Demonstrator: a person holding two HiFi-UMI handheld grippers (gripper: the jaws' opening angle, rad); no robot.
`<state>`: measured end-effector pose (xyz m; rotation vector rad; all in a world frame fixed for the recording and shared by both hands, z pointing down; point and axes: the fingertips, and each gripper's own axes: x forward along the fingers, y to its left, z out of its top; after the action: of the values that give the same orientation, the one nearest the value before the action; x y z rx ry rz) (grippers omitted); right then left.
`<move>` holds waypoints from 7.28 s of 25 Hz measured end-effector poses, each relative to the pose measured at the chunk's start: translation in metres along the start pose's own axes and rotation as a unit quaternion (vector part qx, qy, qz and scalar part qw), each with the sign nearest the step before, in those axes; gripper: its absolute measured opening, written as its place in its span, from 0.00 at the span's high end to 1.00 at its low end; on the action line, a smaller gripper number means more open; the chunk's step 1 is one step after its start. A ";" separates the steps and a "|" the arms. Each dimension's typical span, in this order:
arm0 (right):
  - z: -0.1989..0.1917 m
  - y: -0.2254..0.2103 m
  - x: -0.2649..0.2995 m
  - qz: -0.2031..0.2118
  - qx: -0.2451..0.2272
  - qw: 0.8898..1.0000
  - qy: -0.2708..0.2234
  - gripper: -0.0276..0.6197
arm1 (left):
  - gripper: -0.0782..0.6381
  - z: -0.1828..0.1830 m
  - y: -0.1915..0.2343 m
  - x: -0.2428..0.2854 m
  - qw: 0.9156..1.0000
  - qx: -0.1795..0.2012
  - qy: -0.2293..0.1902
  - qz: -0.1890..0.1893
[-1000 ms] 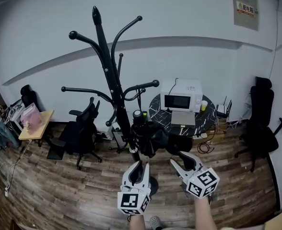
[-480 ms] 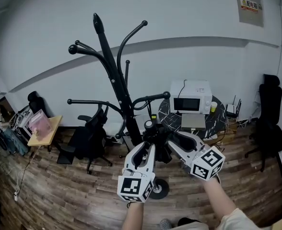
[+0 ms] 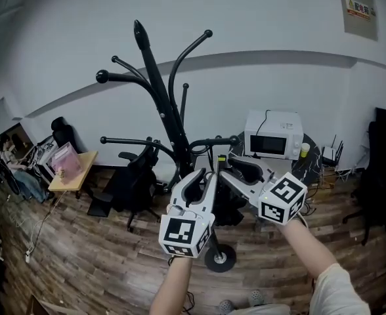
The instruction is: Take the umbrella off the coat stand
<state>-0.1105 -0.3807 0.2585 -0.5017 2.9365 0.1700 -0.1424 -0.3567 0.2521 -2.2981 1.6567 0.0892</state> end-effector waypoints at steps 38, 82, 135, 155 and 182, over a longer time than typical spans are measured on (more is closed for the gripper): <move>0.022 -0.018 0.028 0.055 0.001 0.998 -0.010 0.76 | 0.86 0.010 0.018 0.025 1.000 -0.024 0.006 0.002; 0.049 -0.028 0.044 -0.003 -0.047 0.999 -0.002 0.95 | 0.86 0.035 0.026 0.014 1.000 -0.017 -0.004 0.014; 0.120 -0.017 -0.030 -0.054 -0.120 0.990 -0.052 0.94 | 0.86 0.101 -0.013 0.021 0.997 0.021 -0.074 -0.028; 0.073 0.066 -0.023 0.015 -0.101 0.994 -0.045 0.94 | 0.86 0.072 0.000 -0.062 0.996 0.046 -0.065 0.048; -0.081 0.165 0.032 0.132 0.037 0.991 -0.010 0.94 | 0.86 -0.067 0.055 -0.174 0.981 -0.043 0.025 0.189</move>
<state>-0.2071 -0.2471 0.3469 -0.0983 2.9653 0.0965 -0.2599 -0.2315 0.3434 -2.0266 2.1347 0.1907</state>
